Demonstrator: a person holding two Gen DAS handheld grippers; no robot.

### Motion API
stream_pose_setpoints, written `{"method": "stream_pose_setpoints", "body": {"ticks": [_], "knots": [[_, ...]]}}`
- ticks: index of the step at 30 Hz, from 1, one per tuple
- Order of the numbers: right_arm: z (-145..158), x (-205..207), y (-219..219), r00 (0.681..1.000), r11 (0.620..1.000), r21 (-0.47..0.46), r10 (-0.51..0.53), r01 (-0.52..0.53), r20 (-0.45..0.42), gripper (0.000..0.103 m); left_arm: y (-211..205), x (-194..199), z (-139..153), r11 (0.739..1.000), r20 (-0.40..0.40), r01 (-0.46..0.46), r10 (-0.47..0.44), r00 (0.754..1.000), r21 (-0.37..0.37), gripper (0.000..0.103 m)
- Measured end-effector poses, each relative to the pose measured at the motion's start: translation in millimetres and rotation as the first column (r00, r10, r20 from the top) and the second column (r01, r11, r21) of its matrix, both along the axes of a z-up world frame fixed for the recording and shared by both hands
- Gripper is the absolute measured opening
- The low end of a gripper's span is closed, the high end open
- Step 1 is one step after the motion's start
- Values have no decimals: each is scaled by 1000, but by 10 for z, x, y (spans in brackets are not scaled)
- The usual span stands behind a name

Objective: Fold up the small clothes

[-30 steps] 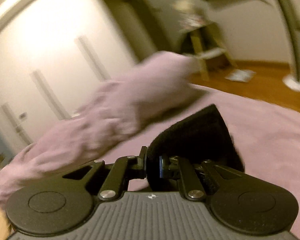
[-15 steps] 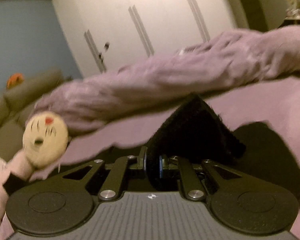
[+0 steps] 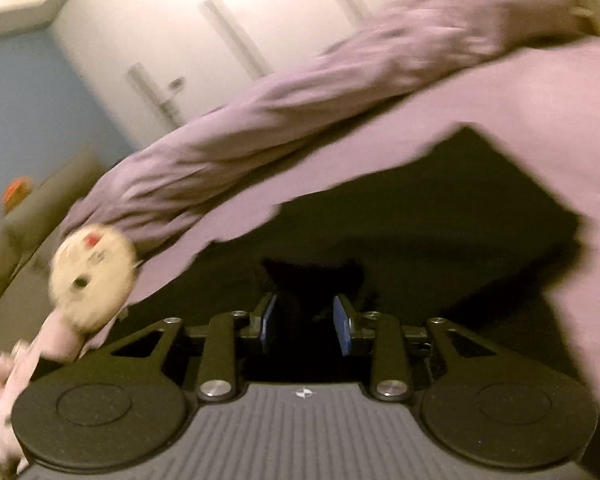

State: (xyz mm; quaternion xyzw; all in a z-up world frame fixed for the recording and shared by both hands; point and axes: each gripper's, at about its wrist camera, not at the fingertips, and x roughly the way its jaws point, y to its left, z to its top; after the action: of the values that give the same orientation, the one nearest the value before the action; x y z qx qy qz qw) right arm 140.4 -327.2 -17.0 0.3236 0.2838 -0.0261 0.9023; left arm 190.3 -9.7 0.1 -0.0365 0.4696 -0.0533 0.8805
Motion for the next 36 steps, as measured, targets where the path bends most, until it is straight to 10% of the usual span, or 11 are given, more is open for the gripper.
{"method": "stream_pose_setpoints", "body": {"ticks": [7, 15, 27, 36], "knots": [[-309, -434, -485, 992, 985, 118, -121, 126, -46, 30, -525, 624, -30, 982, -52, 28, -38, 998, -185, 103], [-458, -460, -558, 993, 983, 148, -104, 111, -51, 30, -1411, 609, -296, 950, 39, 257, -267, 963, 180, 102], [-378, -465, -512, 997, 989, 126, -74, 78, -35, 35, -955, 951, -166, 982, -19, 54, -59, 998, -182, 69], [-432, -503, -516, 997, 990, 127, -65, 69, -37, 38, -406, 834, -139, 973, -1, -120, 123, 992, -197, 70]]}}
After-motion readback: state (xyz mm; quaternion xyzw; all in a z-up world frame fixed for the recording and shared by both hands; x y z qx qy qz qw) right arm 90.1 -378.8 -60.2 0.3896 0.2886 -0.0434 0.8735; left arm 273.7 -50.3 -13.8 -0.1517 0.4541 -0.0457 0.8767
